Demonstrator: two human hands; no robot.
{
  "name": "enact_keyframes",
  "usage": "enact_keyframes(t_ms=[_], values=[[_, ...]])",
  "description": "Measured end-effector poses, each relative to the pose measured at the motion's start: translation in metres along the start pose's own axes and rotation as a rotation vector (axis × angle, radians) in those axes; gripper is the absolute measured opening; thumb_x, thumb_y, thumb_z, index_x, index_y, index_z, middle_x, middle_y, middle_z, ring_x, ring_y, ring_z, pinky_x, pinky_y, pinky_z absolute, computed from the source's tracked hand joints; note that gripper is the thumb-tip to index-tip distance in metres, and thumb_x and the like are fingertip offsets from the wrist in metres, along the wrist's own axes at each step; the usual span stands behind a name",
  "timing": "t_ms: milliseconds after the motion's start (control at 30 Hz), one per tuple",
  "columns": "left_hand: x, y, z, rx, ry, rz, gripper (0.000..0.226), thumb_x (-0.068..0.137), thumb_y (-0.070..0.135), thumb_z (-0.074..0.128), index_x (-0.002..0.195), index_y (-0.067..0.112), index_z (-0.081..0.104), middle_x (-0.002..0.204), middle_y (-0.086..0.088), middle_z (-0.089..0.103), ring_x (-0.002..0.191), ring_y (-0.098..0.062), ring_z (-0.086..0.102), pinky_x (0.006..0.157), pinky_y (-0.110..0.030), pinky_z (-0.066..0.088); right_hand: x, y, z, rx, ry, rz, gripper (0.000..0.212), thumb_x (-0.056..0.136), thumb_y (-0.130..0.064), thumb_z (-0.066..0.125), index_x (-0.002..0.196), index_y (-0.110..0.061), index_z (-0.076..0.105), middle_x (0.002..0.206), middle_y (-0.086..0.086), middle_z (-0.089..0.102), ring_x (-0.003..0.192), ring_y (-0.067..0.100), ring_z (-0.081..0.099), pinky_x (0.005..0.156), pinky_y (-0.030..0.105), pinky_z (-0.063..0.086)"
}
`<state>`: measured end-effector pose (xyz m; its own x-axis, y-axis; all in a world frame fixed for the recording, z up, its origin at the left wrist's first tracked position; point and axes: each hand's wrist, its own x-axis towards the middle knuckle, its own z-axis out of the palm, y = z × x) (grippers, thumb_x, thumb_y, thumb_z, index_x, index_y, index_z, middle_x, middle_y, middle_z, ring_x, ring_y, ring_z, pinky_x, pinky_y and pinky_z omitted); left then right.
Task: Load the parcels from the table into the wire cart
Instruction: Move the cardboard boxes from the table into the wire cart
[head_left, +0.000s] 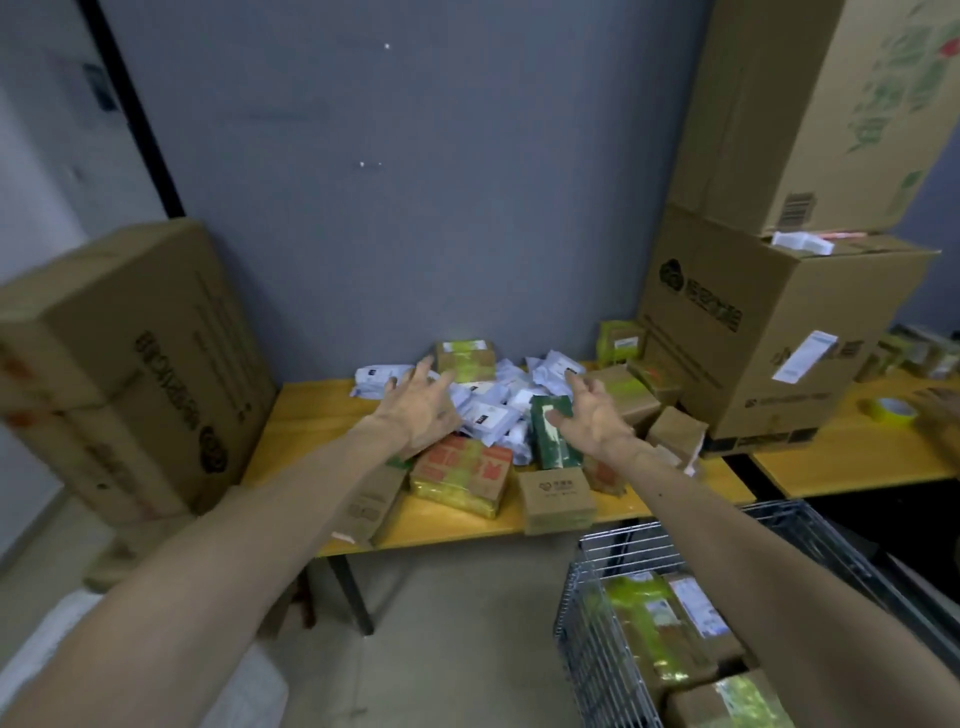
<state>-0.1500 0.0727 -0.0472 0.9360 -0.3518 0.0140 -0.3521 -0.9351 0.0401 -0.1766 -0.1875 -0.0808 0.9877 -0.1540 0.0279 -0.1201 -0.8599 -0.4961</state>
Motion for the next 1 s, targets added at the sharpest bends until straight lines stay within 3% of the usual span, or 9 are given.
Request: enact_keyframes(t_ms=[367,867,1000], values=[[-0.068,-0.166,-0.01,-0.039,0.022,-0.177,0.062,0.098,0.043,0.051,0.152,0.024,0.027,0.161,-0.015,0.01,0.145,-0.037,0.021,0.115,-0.051,0.025,-0.022,-0.17,0.083,-0.035,-0.059,-0.071,0.073,0.094,-0.044,0.055,0.154,-0.017,0.022,0.158,0.015,0.018,0.142,0.037,0.028,0.11,0.051,0.034],[-0.061,-0.287,0.02,-0.095,-0.06,-0.368,0.06,0.101,0.045,0.047,0.153,0.023,0.026,0.163,-0.012,0.006,0.147,-0.036,0.016,0.117,-0.054,0.023,0.044,-0.264,0.189,-0.062,-0.212,-0.186,0.073,0.095,-0.046,0.054,0.154,-0.022,0.02,0.153,0.013,0.024,0.139,0.037,0.029,0.112,0.05,0.034],[-0.044,-0.312,0.028,-0.106,-0.108,-0.433,0.061,0.101,0.045,0.046,0.154,0.024,0.024,0.163,-0.012,0.006,0.148,-0.036,0.015,0.116,-0.055,0.023,0.082,-0.279,0.213,-0.049,-0.256,-0.221,0.075,0.095,-0.043,0.057,0.155,-0.019,0.02,0.155,0.014,0.022,0.142,0.035,0.022,0.113,0.053,0.032]])
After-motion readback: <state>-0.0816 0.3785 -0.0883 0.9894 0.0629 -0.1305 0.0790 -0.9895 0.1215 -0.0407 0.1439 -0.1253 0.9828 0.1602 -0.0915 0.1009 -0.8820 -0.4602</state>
